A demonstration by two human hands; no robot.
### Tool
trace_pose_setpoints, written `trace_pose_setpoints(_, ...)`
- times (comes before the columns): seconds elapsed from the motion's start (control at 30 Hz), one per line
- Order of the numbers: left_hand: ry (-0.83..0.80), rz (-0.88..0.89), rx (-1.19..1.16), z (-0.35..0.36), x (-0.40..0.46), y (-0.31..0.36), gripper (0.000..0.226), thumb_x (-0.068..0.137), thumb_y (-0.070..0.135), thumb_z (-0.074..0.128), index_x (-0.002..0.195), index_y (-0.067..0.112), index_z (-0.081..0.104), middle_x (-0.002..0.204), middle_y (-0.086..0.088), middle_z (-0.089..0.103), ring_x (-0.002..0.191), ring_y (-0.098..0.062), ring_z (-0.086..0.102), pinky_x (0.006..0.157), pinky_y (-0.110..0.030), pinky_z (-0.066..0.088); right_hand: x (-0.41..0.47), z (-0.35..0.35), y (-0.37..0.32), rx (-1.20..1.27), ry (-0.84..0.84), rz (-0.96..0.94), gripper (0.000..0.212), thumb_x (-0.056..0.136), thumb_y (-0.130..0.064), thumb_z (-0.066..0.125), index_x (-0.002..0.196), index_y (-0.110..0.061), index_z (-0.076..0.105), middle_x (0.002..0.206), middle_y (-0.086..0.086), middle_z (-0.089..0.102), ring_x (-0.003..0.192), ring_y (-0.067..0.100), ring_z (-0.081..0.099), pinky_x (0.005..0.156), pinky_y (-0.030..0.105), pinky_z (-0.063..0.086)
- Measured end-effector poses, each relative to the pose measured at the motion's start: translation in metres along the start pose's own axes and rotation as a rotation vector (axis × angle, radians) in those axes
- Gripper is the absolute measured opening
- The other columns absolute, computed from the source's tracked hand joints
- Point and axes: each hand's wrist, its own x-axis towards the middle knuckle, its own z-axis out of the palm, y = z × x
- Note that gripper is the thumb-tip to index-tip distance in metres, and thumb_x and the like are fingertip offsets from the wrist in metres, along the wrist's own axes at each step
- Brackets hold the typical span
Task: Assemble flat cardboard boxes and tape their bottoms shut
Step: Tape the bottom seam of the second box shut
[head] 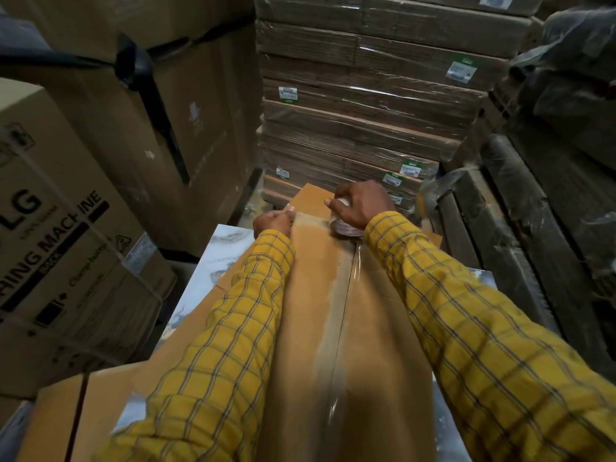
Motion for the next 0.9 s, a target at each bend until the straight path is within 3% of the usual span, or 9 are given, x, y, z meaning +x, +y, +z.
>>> trace_pose_setpoints(0.1,-0.049,-0.030,0.040,0.001,0.009,0.002,0.017,0.077,0.024,0.083,0.071,0.014,0.071,0.088,-0.008,0.072,0.091,-0.026,0.069,0.088,-0.033,0.056,0.002,0.004,-0.003,-0.017,0.031,0.052,0.043,0.093,-0.060,0.054,0.110,-0.025,0.073,0.100,0.008,0.074,0.094,0.030,0.066,0.080,0.038,0.055)
trace_pose_setpoints(0.2,-0.090,-0.077,0.076,0.000,0.006,0.005,0.021,0.083,0.024,0.080,0.089,0.009,0.066,0.095,-0.009,0.065,0.087,-0.025,0.060,0.077,-0.029,0.046,0.005,0.010,-0.002,0.037,0.031,0.100,0.043,0.091,-0.061,0.055,0.106,-0.025,0.073,0.099,0.006,0.074,0.093,0.029,0.066,0.074,0.034,0.052)
trace_pose_setpoints(0.33,-0.111,-0.165,0.088,0.001,0.011,0.003,0.053,0.077,0.030,0.083,0.116,0.000,0.064,0.106,-0.007,0.065,0.085,-0.026,0.061,0.070,-0.027,0.045,0.005,0.016,-0.004,0.102,0.049,0.122,0.042,0.089,-0.061,0.057,0.101,-0.025,0.074,0.094,0.005,0.074,0.089,0.027,0.066,0.077,0.036,0.056)
trace_pose_setpoints(0.47,-0.163,-0.209,0.152,0.007,0.027,-0.002,0.055,0.065,0.037,0.080,0.108,0.006,0.067,0.105,-0.007,0.071,0.074,-0.022,0.063,0.050,-0.024,0.037,0.006,0.019,-0.007,0.089,0.040,0.122,0.042,0.089,-0.060,0.059,0.101,-0.024,0.074,0.092,0.005,0.073,0.085,0.026,0.065,0.070,0.030,0.048)
trace_pose_setpoints(0.57,-0.238,-0.203,0.260,0.018,0.056,-0.017,0.068,0.063,0.041,0.071,0.122,0.006,0.066,0.124,-0.012,0.067,0.099,-0.030,0.066,0.064,-0.026,0.045,0.005,0.018,-0.009,0.051,0.038,0.102,0.041,0.090,-0.059,0.059,0.100,-0.022,0.074,0.092,0.008,0.073,0.087,0.029,0.065,0.069,0.029,0.043)
trace_pose_setpoints(0.63,-0.296,-0.159,0.198,0.010,0.029,0.001,0.065,0.076,0.035,0.069,0.133,0.004,0.060,0.136,-0.015,0.060,0.122,-0.033,0.059,0.079,-0.028,0.047,0.005,0.019,-0.010,0.037,0.040,0.104,0.042,0.090,-0.059,0.059,0.100,-0.022,0.074,0.093,0.009,0.073,0.088,0.030,0.066,0.069,0.030,0.045)
trace_pose_setpoints(0.77,-0.250,-0.115,0.374,0.006,0.018,0.002,0.036,0.101,0.024,0.051,0.134,0.014,0.058,0.139,-0.010,0.057,0.126,-0.036,0.053,0.104,-0.038,0.041,0.005,0.019,-0.010,0.051,0.031,0.124,0.044,0.089,-0.061,0.058,0.101,-0.023,0.074,0.095,0.008,0.073,0.089,0.030,0.066,0.074,0.033,0.053)
trace_pose_setpoints(0.83,-0.187,-0.042,0.516,0.005,0.016,-0.003,0.036,0.104,0.025,0.047,0.138,0.016,0.054,0.143,-0.008,0.054,0.130,-0.034,0.051,0.106,-0.041,0.038,0.005,0.019,-0.011,0.051,0.026,0.127,0.044,0.089,-0.062,0.058,0.102,-0.023,0.074,0.095,0.009,0.073,0.090,0.030,0.066,0.074,0.033,0.052)
trace_pose_setpoints(0.9,-0.178,-0.010,0.429,0.003,0.021,-0.008,0.038,0.104,0.026,0.047,0.140,0.015,0.052,0.144,-0.008,0.052,0.131,-0.033,0.050,0.102,-0.038,0.040,0.005,0.019,-0.011,0.047,0.029,0.128,0.044,0.089,-0.061,0.058,0.103,-0.023,0.074,0.096,0.008,0.073,0.090,0.030,0.066,0.074,0.032,0.050)
